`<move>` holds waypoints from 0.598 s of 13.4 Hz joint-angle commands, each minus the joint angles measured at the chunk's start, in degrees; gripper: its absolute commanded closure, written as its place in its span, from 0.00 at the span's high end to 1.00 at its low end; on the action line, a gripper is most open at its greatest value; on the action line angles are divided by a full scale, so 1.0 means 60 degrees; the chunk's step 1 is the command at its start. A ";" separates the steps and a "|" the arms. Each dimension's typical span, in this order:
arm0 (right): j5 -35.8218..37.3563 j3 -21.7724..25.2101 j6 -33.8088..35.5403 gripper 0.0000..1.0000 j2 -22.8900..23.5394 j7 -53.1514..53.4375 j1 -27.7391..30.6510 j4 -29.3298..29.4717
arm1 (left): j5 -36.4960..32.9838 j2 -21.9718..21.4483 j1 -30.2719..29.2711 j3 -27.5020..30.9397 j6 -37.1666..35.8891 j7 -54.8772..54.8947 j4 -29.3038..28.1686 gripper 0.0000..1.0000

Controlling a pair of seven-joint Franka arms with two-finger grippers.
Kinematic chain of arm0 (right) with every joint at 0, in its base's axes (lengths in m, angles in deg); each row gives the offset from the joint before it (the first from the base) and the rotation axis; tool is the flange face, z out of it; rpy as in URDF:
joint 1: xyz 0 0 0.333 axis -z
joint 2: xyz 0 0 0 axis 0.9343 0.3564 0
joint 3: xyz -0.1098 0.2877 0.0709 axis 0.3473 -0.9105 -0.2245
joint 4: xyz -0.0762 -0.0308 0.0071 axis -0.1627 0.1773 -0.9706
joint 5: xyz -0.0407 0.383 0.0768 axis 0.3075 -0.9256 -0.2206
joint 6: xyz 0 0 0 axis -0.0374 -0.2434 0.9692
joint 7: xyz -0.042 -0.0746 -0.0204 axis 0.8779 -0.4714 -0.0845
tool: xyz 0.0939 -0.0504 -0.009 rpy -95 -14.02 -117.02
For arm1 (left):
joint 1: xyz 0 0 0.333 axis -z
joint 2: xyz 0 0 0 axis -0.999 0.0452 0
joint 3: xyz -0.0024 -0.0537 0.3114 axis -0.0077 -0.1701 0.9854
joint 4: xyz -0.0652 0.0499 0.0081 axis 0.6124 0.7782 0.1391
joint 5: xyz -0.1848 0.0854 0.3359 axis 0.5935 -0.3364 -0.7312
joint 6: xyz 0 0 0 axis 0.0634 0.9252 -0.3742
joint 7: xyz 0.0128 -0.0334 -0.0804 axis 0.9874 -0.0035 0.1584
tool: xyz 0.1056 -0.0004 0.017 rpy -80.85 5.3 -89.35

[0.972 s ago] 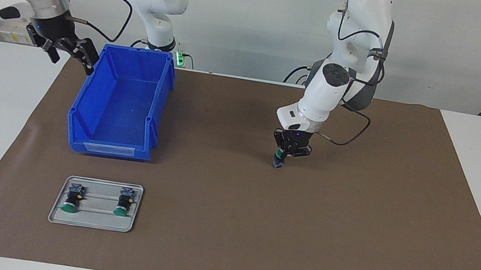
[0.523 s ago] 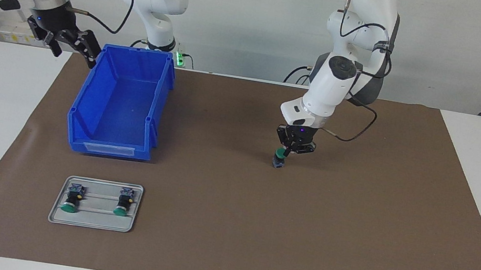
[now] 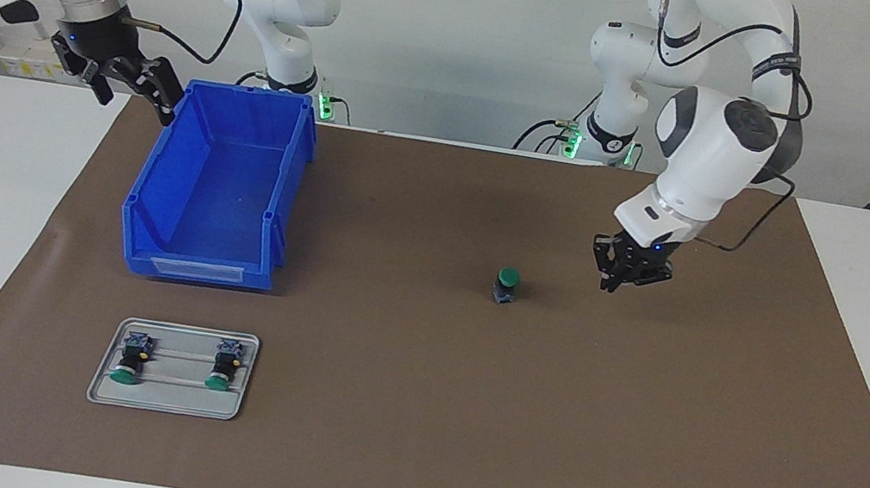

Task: Place and press button with both arms

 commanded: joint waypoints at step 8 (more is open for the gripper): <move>-0.0068 -0.0100 -0.0292 1.00 -0.0260 0.0305 -0.0013 -0.0336 | -0.0984 -0.0400 -0.1214 -0.0121 -0.3621 0.0037 0.3365 1.00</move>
